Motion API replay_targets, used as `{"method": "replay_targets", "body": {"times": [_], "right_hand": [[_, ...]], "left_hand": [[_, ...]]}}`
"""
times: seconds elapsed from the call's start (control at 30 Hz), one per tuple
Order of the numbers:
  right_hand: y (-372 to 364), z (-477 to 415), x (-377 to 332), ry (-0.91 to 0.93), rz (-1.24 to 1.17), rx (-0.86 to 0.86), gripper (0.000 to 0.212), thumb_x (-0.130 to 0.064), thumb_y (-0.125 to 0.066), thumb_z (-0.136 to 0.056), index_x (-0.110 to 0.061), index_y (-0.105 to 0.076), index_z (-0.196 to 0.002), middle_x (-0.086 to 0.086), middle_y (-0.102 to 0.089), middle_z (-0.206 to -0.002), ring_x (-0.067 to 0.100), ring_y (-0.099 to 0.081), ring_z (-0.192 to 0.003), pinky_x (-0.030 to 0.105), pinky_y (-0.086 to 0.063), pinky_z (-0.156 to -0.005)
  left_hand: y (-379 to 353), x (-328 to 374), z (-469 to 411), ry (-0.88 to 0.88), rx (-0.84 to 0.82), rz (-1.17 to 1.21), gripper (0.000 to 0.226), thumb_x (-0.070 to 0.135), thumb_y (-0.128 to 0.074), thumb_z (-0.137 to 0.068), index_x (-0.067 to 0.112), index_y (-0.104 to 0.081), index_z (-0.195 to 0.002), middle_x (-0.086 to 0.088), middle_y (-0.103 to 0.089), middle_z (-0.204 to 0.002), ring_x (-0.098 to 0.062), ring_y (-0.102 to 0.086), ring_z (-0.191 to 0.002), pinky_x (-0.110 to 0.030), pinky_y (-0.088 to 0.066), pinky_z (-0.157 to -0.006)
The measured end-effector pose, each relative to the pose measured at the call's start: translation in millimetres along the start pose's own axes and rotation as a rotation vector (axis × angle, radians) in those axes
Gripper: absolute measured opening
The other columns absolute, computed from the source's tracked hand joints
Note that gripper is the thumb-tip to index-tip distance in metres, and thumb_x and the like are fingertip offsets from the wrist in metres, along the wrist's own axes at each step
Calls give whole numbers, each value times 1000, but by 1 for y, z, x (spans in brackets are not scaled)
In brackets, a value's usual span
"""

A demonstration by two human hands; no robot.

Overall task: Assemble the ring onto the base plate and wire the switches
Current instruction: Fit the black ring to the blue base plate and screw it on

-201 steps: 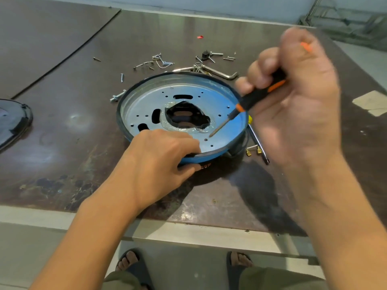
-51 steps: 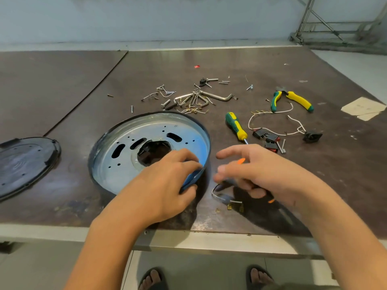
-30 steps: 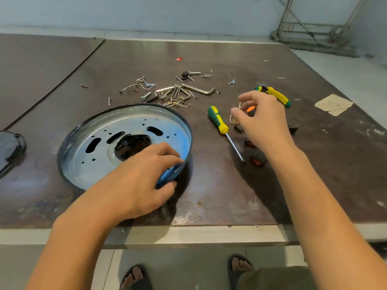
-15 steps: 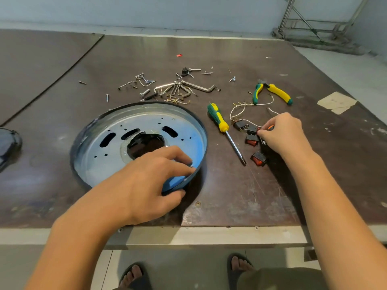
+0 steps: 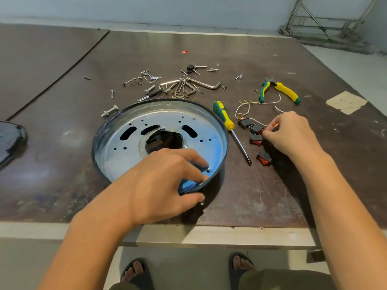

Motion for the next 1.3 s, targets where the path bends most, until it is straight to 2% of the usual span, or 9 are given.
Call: {"method": "replay_targets", "body": {"times": [0.27,0.4,0.5,0.57,0.7,0.9,1.07,1.2,1.3], "right_hand": [[-1,-2,0,15,-1,21,10,-25,-77,-87,-17,-77,-93,9,-67,-96,20,-49,-89,36,-45,-71],[-4,-2,-2,53,10,-16,10,-23,-72,-91,-15,-75,-95,8,-67,-94,22,-55,-88,34,-43,-70],[21,1,-10,153,-121,139,5,-19,-67,-88,-19,-72,-87,3,-67,-85,22,-60,-82,32,-45,-73],[44,9,-20,224,-320,220,11,-18,-69,-86,-18,-76,-95,-3,-66,-79,14,-59,-69,29,-47,-67],[55,46,-62,363,-669,-58,8,-18,-76,-85,-23,-80,-90,-15,-62,-57,0,-47,-49,13,-39,-46],[36,95,-123,621,-725,-455,7,-3,-80,-80,-6,-79,-86,-3,-69,-64,-3,-52,-52,7,-39,-53],[24,99,-126,651,-581,-478,9,-17,-87,-74,-17,-79,-76,5,-71,-65,7,-53,-55,19,-42,-54],[23,98,-126,666,-520,-445,12,-23,-89,-72,-21,-78,-69,-9,-44,-44,6,-34,-44,13,-25,-44],[25,99,-128,702,-436,-422,12,-23,-89,-72,-23,-78,-67,-11,-36,-42,8,-33,-41,13,-24,-43]], "left_hand": [[2,0,1,10,5,33,22,41,-73,-85,31,-77,-104,20,-60,-127,-1,-58,-113,-35,-51,-94],[2,1,0,9,2,43,22,39,-73,-85,29,-78,-104,17,-62,-126,-2,-58,-112,-34,-51,-95],[2,1,0,7,-4,39,22,39,-73,-85,28,-78,-104,17,-62,-126,-2,-58,-112,-33,-51,-95],[2,1,-1,7,-5,40,23,39,-73,-85,29,-77,-105,18,-62,-127,-1,-58,-112,-32,-51,-95],[2,1,0,5,0,37,25,39,-73,-85,30,-77,-107,18,-62,-129,1,-57,-116,-31,-51,-98],[1,1,-2,-4,-7,26,21,41,-73,-84,30,-78,-101,16,-56,-125,-4,-56,-112,-35,-51,-93],[3,0,-1,7,22,33,18,44,-75,-81,30,-78,-91,12,-44,-93,-9,-51,-85,-37,-49,-69],[1,1,-3,-2,-2,36,12,42,-74,-83,30,-76,-86,8,-46,-71,-10,-48,-67,-37,-46,-60],[1,0,-3,8,-17,18,15,42,-72,-85,28,-76,-87,7,-49,-66,-11,-49,-61,-34,-44,-55]]}}
Point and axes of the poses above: each hand's wrist, its own z-axis away from the middle knuckle, its own y-axis out of the back of the hand, x = y × z, the point moved 6 cm from there along -z, towards the middle knuckle
